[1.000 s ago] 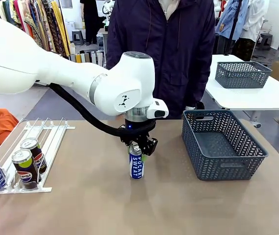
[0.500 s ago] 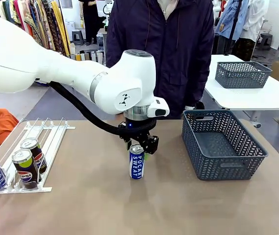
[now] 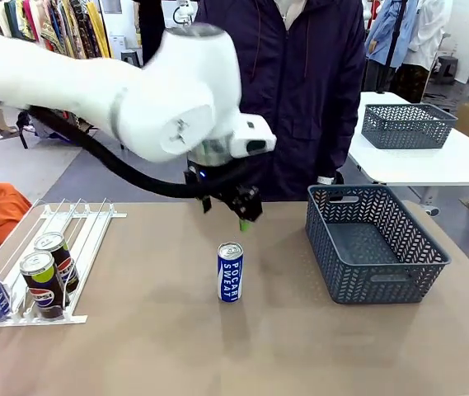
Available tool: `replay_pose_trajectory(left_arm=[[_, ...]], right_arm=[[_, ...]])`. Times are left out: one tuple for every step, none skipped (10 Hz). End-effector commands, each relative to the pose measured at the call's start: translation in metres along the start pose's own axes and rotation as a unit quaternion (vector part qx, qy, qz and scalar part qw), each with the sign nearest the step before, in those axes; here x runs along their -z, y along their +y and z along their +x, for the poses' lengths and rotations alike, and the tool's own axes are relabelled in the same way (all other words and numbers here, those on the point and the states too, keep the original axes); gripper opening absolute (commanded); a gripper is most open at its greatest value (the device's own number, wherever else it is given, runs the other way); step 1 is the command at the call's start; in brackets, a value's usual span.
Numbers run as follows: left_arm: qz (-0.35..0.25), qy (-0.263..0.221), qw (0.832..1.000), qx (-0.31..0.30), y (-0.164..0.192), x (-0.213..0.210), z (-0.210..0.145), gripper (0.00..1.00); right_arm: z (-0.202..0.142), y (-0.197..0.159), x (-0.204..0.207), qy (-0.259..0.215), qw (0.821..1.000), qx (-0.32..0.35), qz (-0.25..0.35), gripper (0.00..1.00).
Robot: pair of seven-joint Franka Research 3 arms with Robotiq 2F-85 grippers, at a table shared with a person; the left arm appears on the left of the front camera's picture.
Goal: Retrieve and store the cans from the dispenser.
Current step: Pick up one can from the Automatic Can Dispenser and place it in the middle of the table.
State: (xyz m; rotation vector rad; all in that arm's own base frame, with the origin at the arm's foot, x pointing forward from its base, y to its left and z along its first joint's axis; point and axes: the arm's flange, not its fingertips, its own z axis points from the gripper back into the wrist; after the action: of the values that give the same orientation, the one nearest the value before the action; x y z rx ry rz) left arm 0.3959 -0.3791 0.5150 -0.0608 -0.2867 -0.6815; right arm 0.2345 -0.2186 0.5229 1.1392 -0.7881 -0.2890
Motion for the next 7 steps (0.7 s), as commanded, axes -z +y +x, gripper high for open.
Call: replay_pose_trajectory(left_arm=[[-0.049,-0.050,0.997,-0.015,0.067,-0.057,-0.070,1.00],[-0.093,-0.073,0.992,-0.044,0.111,-0.083,-0.097,1.00],[-0.125,-0.099,0.983,-0.092,0.162,-0.106,-0.130,1.00],[-0.162,-0.140,0.965,-0.153,0.212,-0.123,-0.166,1.00],[-0.217,-0.197,0.932,-0.214,0.269,-0.133,-0.217,1.00],[-0.248,-0.221,0.907,-0.258,0.308,-0.131,-0.257,1.00],[-0.275,-0.225,0.889,-0.289,0.341,-0.121,-0.290,1.00]], right_arm=[[0.003,0.001,0.001,-0.010,1.000,-0.013,0.012,1.00],[0.003,0.001,0.001,-0.010,1.000,-0.013,0.012,1.00],[0.003,0.001,0.001,-0.010,1.000,-0.013,0.012,1.00],[0.003,0.001,0.001,-0.010,1.000,-0.013,0.012,1.00],[0.003,0.001,0.001,-0.010,1.000,-0.013,0.012,1.00],[0.003,0.001,0.001,-0.010,1.000,-0.013,0.012,1.00],[0.003,0.001,0.001,-0.010,1.000,-0.013,0.012,1.00]])
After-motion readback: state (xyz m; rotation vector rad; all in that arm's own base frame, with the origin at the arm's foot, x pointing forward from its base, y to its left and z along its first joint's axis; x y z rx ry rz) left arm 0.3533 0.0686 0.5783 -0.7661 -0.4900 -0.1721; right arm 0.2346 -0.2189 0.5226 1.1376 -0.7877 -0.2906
